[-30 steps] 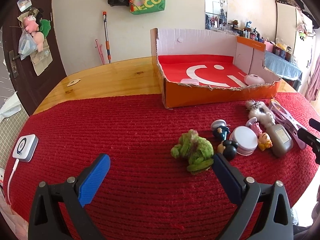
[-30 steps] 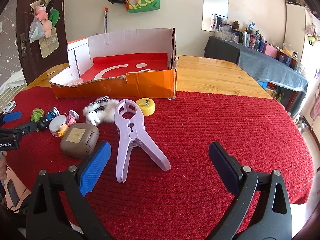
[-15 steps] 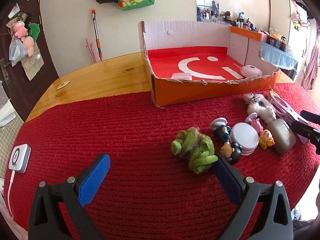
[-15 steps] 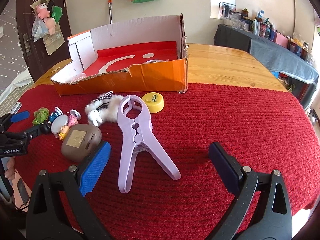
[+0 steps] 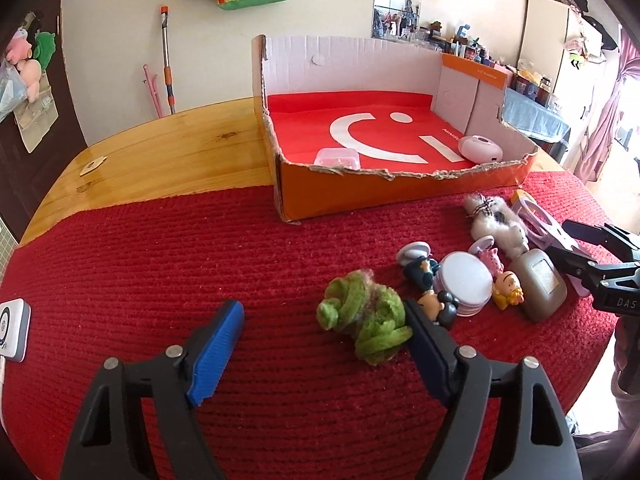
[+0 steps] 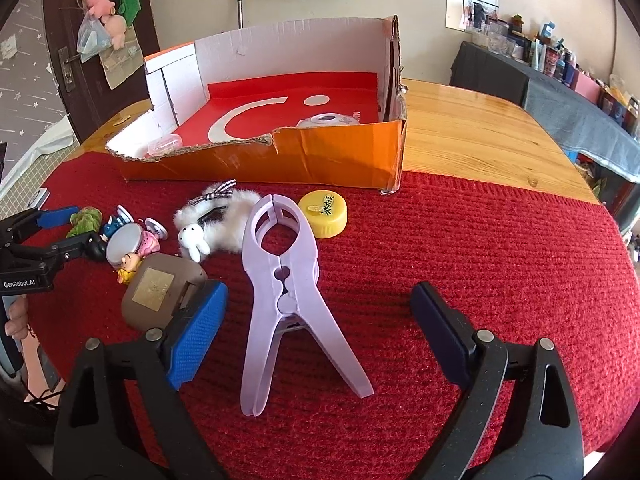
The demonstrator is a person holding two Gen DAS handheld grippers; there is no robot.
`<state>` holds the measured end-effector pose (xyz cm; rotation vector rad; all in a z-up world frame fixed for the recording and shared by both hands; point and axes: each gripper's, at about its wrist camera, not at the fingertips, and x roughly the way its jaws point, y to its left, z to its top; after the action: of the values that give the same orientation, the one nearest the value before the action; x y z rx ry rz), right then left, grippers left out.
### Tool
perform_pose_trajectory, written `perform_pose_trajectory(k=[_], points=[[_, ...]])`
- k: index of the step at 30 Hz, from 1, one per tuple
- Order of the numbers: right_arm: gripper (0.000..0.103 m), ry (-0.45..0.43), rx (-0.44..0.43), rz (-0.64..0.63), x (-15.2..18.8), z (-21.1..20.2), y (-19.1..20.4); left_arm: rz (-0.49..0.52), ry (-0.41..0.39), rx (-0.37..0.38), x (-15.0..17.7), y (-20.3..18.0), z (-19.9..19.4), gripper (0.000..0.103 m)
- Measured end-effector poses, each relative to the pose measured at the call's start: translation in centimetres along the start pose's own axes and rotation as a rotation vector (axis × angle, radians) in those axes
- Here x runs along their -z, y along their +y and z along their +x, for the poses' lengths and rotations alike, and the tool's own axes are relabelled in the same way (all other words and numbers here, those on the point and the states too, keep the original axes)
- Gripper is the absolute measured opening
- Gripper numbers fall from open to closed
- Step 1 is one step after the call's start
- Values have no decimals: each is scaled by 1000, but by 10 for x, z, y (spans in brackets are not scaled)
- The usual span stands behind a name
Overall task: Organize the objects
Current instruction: 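Grasp the green fuzzy toy with the left tool while the right tool grasps the lilac clamp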
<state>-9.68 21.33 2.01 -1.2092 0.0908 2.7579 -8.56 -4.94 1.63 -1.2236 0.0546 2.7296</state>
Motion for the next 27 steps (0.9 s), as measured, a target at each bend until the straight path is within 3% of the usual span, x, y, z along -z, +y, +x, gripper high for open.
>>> perform_pose_trajectory(k=[4,6,7,8,10,27], points=[[64,-5,-8,-9,-3,1,1,18,-14,26,2,-4,-2,66],[59,-7,-13,-13,-4,2,1,36,-22,38,3,-7,-3,58],[56,-10,-14,-18,-4,2,2,46,-26,43,4,-9,-4,50],[45,-13,-22,-26,-4,2,4,55,-28,50,4,-10,-4,40],[35,-15,-56,-29,-4,2,6,67,-31,52,5,-14,-5,38],[35,-64,-71,-18,-2,-13,9,68,-76,74,1,-18,-23,36]])
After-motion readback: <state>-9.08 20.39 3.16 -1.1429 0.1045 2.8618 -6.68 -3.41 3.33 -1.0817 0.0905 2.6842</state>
